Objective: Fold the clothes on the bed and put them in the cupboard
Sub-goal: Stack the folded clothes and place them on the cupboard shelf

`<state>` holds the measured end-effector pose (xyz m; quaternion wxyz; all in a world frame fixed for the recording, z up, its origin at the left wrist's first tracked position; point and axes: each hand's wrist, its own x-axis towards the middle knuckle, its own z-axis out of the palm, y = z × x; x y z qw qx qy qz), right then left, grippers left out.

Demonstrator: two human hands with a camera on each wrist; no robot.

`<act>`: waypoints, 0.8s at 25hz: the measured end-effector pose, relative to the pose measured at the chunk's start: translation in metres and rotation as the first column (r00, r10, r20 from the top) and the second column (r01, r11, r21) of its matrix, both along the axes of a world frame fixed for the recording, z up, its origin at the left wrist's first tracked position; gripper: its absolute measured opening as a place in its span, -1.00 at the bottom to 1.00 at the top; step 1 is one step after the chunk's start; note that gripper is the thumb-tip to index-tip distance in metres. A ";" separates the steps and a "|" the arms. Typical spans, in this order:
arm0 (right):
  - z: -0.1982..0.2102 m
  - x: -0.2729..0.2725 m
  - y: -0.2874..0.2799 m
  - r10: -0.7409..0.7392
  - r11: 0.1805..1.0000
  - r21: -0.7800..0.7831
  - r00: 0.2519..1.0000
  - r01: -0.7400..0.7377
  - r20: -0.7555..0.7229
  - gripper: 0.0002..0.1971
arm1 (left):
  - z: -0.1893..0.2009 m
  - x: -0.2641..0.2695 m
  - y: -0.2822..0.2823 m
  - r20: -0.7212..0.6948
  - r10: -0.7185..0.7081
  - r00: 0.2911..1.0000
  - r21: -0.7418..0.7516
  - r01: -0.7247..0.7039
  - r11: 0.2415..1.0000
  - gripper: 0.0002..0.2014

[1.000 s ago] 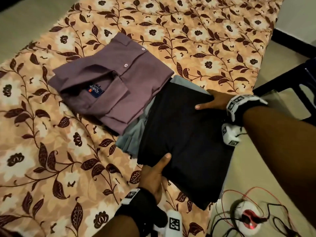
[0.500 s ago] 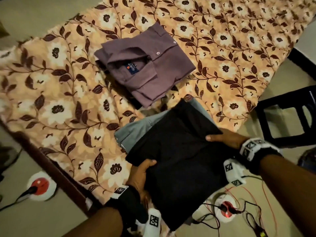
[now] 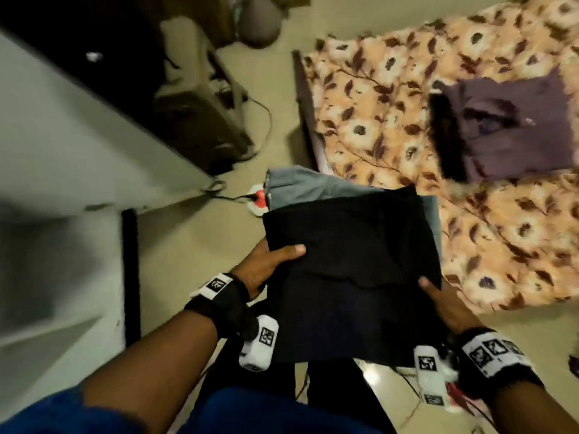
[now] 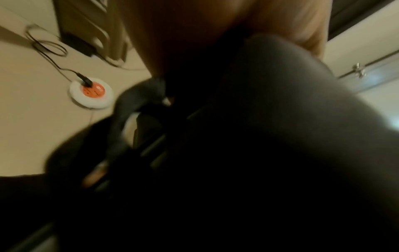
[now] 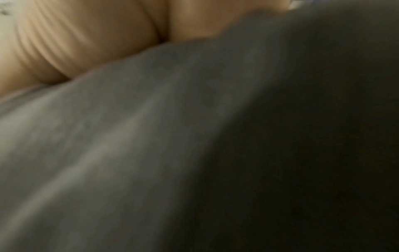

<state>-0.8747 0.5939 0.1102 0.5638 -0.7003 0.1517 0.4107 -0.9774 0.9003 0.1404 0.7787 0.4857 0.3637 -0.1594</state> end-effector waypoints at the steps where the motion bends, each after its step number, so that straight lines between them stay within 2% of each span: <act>1: 0.001 -0.008 0.025 0.098 0.995 -0.018 0.995 -0.098 -0.003 -0.40 | 0.017 -0.028 0.026 0.015 0.005 1.000 0.006 -0.005 1.000 -0.44; 2: 0.008 -0.015 0.050 0.155 0.988 -0.017 0.988 -0.156 -0.013 -0.34 | 0.029 -0.050 0.045 0.028 0.007 1.000 0.014 -0.007 1.000 -0.41; 4: 0.023 -0.024 0.116 0.289 0.957 0.005 0.957 -0.290 0.025 -0.29 | 0.053 -0.107 0.088 0.037 0.120 0.992 0.077 -0.122 0.990 -0.32; 6: 0.045 -0.039 0.204 0.462 0.883 0.054 0.885 -0.465 0.063 -0.27 | 0.073 -0.172 0.130 0.025 0.360 0.933 0.193 -0.358 0.914 -0.18; 7: 0.056 -0.047 0.237 0.511 0.852 0.099 0.858 -0.513 0.053 -0.19 | 0.079 -0.194 0.143 0.029 0.461 0.887 0.235 -0.454 0.859 -0.12; 10: 0.087 -0.085 0.374 0.709 0.662 0.175 0.685 -0.729 0.169 0.13 | 0.110 -0.272 0.207 0.127 0.709 0.693 0.384 -0.694 0.609 -0.27; 13: 0.124 -0.142 0.500 0.815 0.452 0.265 0.515 -0.852 0.266 0.13 | 0.156 -0.341 0.258 0.260 0.851 0.457 0.455 -0.835 0.309 -0.38; 14: 0.141 -0.160 0.542 0.828 0.393 0.295 0.475 -0.871 0.298 0.10 | 0.173 -0.360 0.276 0.314 0.868 0.385 0.470 -0.857 0.211 -0.37; 16: 0.181 -0.192 0.607 0.852 0.269 0.374 0.400 -0.888 0.338 0.07 | 0.209 -0.388 0.305 0.406 0.867 0.288 0.473 -0.878 0.070 -0.37; 20: 0.269 -0.246 0.757 0.837 -0.037 0.445 0.216 -0.895 0.502 -0.11 | 0.300 -0.433 0.391 0.579 0.798 0.169 0.497 -0.849 -0.181 -0.38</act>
